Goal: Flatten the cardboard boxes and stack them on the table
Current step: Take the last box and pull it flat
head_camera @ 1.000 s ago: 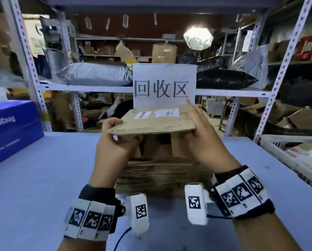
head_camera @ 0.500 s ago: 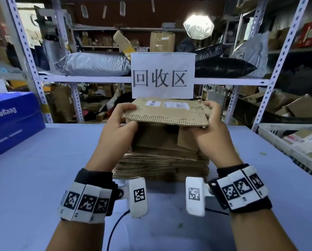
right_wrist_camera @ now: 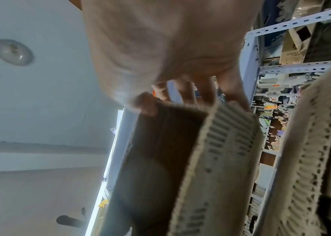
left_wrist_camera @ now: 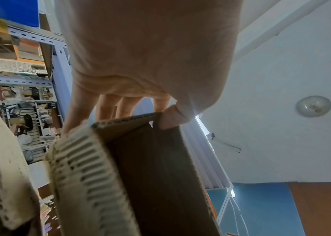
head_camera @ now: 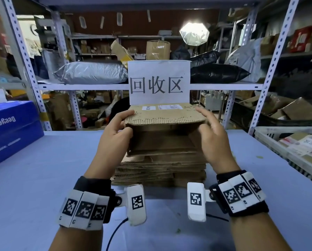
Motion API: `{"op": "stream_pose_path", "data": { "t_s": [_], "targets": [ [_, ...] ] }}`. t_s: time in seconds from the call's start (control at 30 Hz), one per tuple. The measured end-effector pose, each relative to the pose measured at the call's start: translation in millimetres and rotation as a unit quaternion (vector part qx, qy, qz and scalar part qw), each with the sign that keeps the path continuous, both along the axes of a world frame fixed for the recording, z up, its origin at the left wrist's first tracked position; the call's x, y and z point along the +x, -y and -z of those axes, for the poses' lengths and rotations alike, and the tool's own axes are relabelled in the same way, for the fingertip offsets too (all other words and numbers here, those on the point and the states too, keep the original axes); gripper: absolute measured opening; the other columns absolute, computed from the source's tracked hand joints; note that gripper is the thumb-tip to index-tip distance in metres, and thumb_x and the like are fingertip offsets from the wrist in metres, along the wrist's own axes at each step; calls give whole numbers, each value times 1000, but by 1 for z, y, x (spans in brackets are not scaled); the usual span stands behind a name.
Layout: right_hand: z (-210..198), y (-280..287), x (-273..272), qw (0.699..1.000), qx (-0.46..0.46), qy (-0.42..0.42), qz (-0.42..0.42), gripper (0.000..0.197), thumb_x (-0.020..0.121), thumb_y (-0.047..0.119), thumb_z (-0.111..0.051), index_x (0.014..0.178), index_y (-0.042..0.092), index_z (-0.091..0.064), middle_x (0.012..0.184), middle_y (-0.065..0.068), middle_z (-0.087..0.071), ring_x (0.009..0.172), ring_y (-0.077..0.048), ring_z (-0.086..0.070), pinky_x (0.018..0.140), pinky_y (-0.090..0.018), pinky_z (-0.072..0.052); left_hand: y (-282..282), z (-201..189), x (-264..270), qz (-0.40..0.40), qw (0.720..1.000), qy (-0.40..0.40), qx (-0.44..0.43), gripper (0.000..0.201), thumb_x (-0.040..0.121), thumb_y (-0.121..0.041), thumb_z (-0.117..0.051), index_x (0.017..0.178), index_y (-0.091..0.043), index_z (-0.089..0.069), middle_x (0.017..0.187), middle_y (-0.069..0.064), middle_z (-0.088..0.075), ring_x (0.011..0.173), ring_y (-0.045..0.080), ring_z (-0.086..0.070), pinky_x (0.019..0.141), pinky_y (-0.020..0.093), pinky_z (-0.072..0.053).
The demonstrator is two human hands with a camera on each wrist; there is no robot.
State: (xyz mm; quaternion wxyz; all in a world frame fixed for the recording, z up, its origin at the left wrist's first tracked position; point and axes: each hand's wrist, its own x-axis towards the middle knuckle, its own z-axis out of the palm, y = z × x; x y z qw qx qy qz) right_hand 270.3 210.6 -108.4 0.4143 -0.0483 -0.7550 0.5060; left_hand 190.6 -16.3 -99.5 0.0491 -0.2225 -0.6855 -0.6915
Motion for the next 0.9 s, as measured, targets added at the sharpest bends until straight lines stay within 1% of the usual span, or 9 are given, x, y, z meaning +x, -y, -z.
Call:
{"op": "stream_pose_path", "data": {
  "t_s": [0.07,0.13,0.23,0.3,0.43,0.57,0.7,0.8,0.9],
  "targets": [
    [-1,0,1,1000,-11,-11,-22,47,96,16,-40,130,42,-59,103,11,-65,84,-32,-55,65,-28,-50,2,1,-2,-10,1000,11,14,57,72,-15,-45,115,-45,-69,105,-2,-69,86,19,-57,77,43,-50],
    [-1,0,0,998,-2,12,-55,46,99,20,-40,134,45,-56,100,1,-64,79,-33,-55,59,-33,-50,2,2,-3,-12,1000,16,14,55,74,-16,-48,117,-45,-68,106,-4,-69,88,18,-60,81,45,-53],
    [0,-2,-1,994,-42,31,-100,42,97,38,-40,135,44,-56,122,16,-66,110,-1,-58,101,-32,-47,4,2,-1,-5,1000,13,6,57,76,-31,-60,131,-43,-57,118,-4,-69,104,13,-67,90,45,-57],
    [-1,-3,-3,989,-94,31,-113,43,93,55,-38,127,42,-61,129,23,-61,127,0,-51,115,-42,-37,5,2,-1,-11,1000,8,6,70,78,-46,-64,145,-39,-44,124,-8,-66,111,8,-66,89,39,-56],
    [-2,-8,-3,987,-143,11,-66,46,76,66,-57,103,29,-63,112,0,-69,114,-22,-62,105,-55,-45,7,-4,-2,-6,998,18,65,59,94,-57,-52,146,-30,-48,124,-10,-70,115,7,-66,86,35,-52],
    [-3,-14,-4,993,-113,-20,-25,19,82,26,-69,98,27,-59,105,0,-65,104,-22,-64,97,-53,-52,8,-9,0,-9,993,-28,112,30,108,-32,-47,125,-21,-69,117,-1,-75,110,12,-69,84,33,-56],
    [0,-18,-4,991,-122,-5,-64,56,83,-3,-70,122,32,-51,116,5,-67,104,-17,-68,78,-39,-60,7,-7,0,-45,982,-67,170,16,100,-6,-61,112,-9,-72,92,3,-74,89,16,-68,93,42,-57],
    [1,-15,-2,992,-99,11,-77,63,80,-13,-62,127,30,-55,111,4,-67,101,-20,-69,73,-39,-61,5,-9,1,-59,976,-105,179,20,93,1,-69,104,-15,-72,85,-2,-71,86,16,-65,90,41,-58],
    [1,-12,-1,988,-129,-6,-82,44,79,-13,-59,109,19,-61,95,4,-71,88,-19,-72,69,-36,-61,5,-9,0,-63,981,-102,152,34,85,-21,-78,113,-35,-66,114,-6,-68,113,11,-64,104,40,-52]
  ]
}}
